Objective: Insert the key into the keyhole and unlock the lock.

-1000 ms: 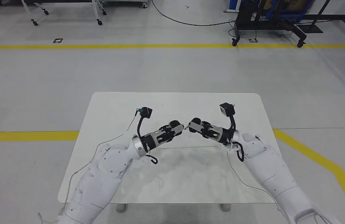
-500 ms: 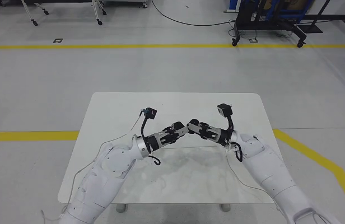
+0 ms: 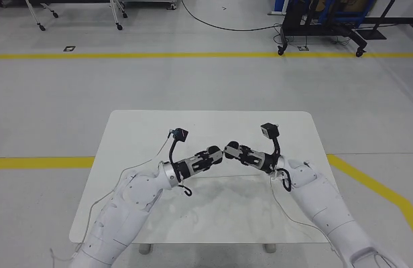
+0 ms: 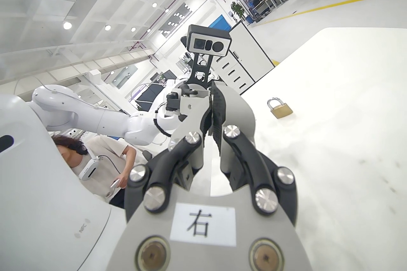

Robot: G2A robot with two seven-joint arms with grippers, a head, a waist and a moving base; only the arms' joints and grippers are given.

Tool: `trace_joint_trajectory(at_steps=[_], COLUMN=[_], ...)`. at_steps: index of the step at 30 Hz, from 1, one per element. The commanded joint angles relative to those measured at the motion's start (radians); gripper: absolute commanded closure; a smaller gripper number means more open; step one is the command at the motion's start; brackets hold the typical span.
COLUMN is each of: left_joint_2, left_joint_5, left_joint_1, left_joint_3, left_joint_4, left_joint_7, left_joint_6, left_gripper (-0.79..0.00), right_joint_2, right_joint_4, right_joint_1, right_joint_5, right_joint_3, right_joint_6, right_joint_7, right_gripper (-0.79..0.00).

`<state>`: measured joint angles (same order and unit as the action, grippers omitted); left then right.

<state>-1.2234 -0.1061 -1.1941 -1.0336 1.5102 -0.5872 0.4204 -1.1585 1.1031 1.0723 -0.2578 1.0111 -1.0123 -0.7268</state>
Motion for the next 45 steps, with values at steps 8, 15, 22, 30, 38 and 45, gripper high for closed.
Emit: trace_joint_trajectory(at_steps=[8, 15, 22, 30, 38, 45], left_joint_2=[0.012, 0.040, 0.050, 0.052, 0.057, 0.062], left_joint_5=[0.072, 0.082, 0.032, -0.004, -0.016, -0.030], left_joint_1=[0.002, -0.004, 0.002, 0.008, 0.008, 0.002], left_joint_3=[-0.057, -0.114, -0.102, -0.068, -0.064, -0.055], left_joint_4=[-0.012, 0.036, 0.042, 0.041, 0.043, 0.050], left_joint_7=[-0.066, -0.273, -0.338, -0.343, -0.324, -0.323], left_joint_6=[-0.003, 0.053, 0.069, 0.062, 0.056, 0.058], left_gripper=[0.000, 0.000, 0.000, 0.000, 0.000, 0.000], right_joint_2=[0.018, 0.038, 0.045, 0.063, 0.082, 0.100], right_joint_4=[0.007, 0.005, 0.021, 0.031, 0.048, 0.062], right_joint_1=[0.022, 0.022, 0.001, -0.015, -0.023, -0.032], right_joint_5=[-0.068, -0.067, -0.081, -0.097, -0.108, -0.112], right_joint_3=[0.050, 0.028, -0.035, -0.092, -0.136, -0.178], right_joint_6=[0.000, 0.059, 0.091, 0.108, 0.095, 0.088], right_joint_7=[-0.060, -0.140, -0.172, -0.189, -0.176, -0.169], right_gripper=[-0.554, -0.622, -0.372, -0.249, -0.175, 0.000])
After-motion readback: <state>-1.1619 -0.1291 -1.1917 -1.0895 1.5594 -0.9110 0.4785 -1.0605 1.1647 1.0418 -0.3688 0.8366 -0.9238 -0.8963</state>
